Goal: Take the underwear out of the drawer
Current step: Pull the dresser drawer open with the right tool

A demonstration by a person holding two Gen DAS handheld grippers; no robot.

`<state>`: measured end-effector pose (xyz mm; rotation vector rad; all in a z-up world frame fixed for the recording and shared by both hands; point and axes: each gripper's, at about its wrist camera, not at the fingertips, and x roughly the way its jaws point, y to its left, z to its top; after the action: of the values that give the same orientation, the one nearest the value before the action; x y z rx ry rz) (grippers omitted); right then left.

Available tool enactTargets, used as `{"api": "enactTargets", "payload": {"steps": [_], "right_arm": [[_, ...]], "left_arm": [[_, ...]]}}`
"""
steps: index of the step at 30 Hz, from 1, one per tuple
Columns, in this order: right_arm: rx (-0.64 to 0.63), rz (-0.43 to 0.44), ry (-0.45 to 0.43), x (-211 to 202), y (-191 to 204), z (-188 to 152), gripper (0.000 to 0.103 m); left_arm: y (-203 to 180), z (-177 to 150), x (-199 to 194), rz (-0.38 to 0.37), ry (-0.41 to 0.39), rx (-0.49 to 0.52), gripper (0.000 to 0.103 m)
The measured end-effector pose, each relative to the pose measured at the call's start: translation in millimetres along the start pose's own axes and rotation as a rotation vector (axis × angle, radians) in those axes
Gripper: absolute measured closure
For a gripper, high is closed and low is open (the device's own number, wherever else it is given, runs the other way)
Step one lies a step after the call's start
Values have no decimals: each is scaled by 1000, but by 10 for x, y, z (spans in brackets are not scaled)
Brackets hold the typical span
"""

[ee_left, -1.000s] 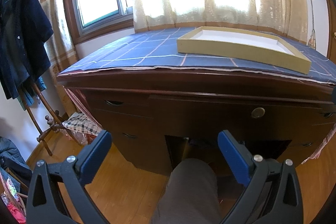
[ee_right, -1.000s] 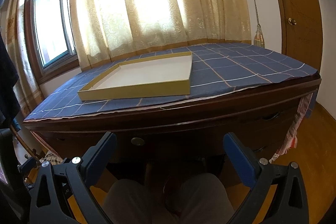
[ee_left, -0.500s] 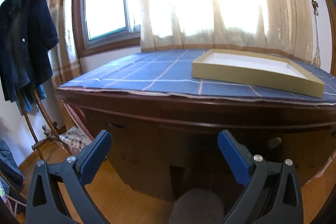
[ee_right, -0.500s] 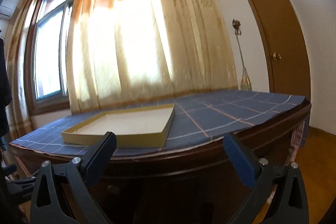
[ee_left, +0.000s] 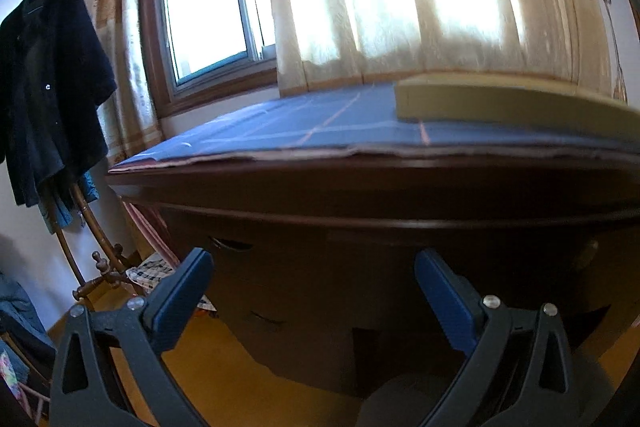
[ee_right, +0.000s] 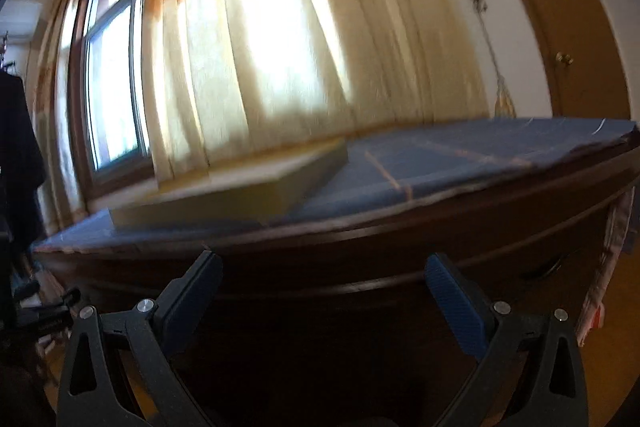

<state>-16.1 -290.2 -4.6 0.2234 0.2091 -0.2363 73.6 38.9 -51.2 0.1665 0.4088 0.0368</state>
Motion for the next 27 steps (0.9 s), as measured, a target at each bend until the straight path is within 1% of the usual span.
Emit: {"api": "enactTargets", "payload": {"steps": [2,5,7,9,11,13,16,19,23,27], "right_arm": [[-5,15,51,70,-94,-16,1],[24,59,118,178,-237,-42,1],[49,77,191,302,-330,-63,1],[97,96,238,394,-459,-107,1],[134,115,259,467,-549,-147,1],[138,140,260,500,-599,-157,1],[89,192,274,578,-595,-137,1],[52,241,291,617,-596,-114,1],[-6,260,318,625,-572,-92,1],[-57,308,365,592,-590,-82,1]], "left_arm": [[-23,-26,56,9,17,8,0],[-43,-62,143,20,38,21,0],[-69,-85,187,22,48,41,0],[-88,-107,203,27,44,68,0],[-106,-121,208,32,40,85,0],[-121,-124,212,31,43,87,0],[-164,-119,216,21,51,97,0],[-217,-108,192,20,39,122,0],[-280,-112,194,10,41,138,0],[-348,-116,182,-7,38,163,0]]}}
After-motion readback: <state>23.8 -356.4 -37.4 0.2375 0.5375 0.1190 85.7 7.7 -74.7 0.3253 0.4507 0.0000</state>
